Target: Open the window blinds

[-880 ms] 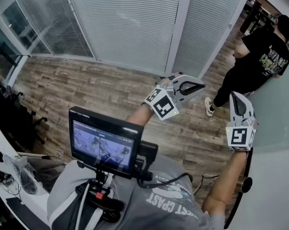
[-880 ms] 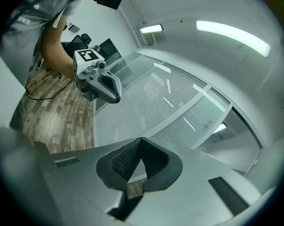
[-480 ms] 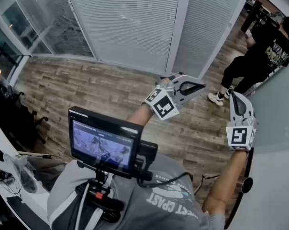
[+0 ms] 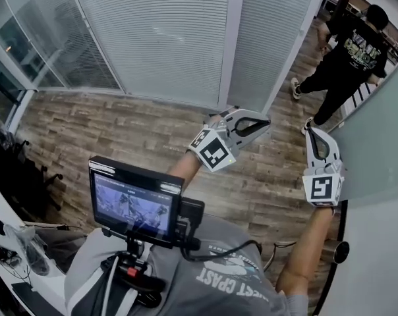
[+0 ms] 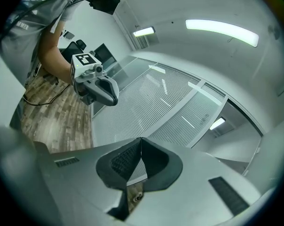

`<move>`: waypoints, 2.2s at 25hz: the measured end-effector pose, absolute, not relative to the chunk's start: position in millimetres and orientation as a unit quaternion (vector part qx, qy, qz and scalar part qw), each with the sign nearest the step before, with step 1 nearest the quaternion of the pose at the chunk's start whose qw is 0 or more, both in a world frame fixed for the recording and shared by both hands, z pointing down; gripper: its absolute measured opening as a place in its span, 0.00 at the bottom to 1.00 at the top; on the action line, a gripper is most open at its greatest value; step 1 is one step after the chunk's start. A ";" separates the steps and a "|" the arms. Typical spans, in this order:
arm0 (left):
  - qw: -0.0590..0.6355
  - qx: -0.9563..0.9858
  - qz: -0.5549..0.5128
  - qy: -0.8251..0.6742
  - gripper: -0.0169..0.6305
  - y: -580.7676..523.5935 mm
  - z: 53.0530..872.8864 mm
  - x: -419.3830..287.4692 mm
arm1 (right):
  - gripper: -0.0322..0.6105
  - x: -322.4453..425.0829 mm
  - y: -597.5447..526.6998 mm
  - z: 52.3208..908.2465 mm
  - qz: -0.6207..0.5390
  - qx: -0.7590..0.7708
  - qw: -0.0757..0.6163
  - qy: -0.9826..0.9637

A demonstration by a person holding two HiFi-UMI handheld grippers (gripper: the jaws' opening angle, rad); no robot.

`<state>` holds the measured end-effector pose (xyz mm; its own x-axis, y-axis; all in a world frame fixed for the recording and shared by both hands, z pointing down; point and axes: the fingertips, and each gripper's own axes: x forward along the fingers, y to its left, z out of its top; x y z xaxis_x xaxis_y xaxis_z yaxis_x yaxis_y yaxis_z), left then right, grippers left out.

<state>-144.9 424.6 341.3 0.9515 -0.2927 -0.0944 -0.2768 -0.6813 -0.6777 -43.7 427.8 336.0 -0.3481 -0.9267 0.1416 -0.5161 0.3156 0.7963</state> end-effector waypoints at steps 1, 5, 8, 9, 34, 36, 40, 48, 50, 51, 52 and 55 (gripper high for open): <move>0.366 -0.918 -0.011 0.154 0.03 424.7 342.6 -138.5 | 0.05 -36.1 428.5 337.6 -0.332 0.483 0.309 -0.749; 0.358 -0.921 -0.012 0.153 0.03 420.8 344.3 -112.4 | 0.05 -2.1 432.6 341.0 -0.322 0.493 0.313 -0.745; 0.350 -0.924 -0.010 0.157 0.03 419.2 344.2 -95.4 | 0.05 24.8 439.9 339.5 -0.318 0.503 0.310 -0.741; 0.346 -0.925 -0.010 0.158 0.03 419.3 345.6 -89.9 | 0.05 34.3 442.2 340.5 -0.318 0.506 0.311 -0.739; 0.334 -0.931 -0.007 0.144 0.03 125.0 362.4 -75.1 | 0.05 60.2 149.5 369.2 -0.287 0.529 0.313 -0.735; 0.336 -0.931 -0.007 0.144 0.03 91.2 362.5 -78.4 | 0.05 55.7 114.9 369.4 -0.285 0.532 0.308 -0.736; 0.324 -0.935 -0.007 0.145 0.03 33.1 366.4 -81.5 | 0.05 53.6 47.8 374.3 -0.281 0.522 0.324 -0.737; 0.316 -0.932 -0.024 0.173 0.03 -89.2 382.1 -39.6 | 0.05 101.9 -98.3 389.0 -0.282 0.510 0.308 -0.752; 0.314 -0.931 -0.030 0.185 0.03 -123.4 387.2 -21.3 | 0.05 119.0 -140.7 396.4 -0.281 0.500 0.304 -0.760; 0.314 -0.929 -0.030 0.192 0.03 -143.0 386.3 -12.9 | 0.05 127.0 -164.3 397.9 -0.282 0.495 0.304 -0.764; 0.316 -0.927 -0.027 0.200 0.03 -163.4 382.9 -5.2 | 0.05 134.5 -188.5 397.7 -0.282 0.489 0.303 -0.768; 0.318 -0.922 -0.020 0.221 0.03 -214.1 372.9 14.9 | 0.05 156.3 -252.6 398.3 -0.281 0.476 0.312 -0.773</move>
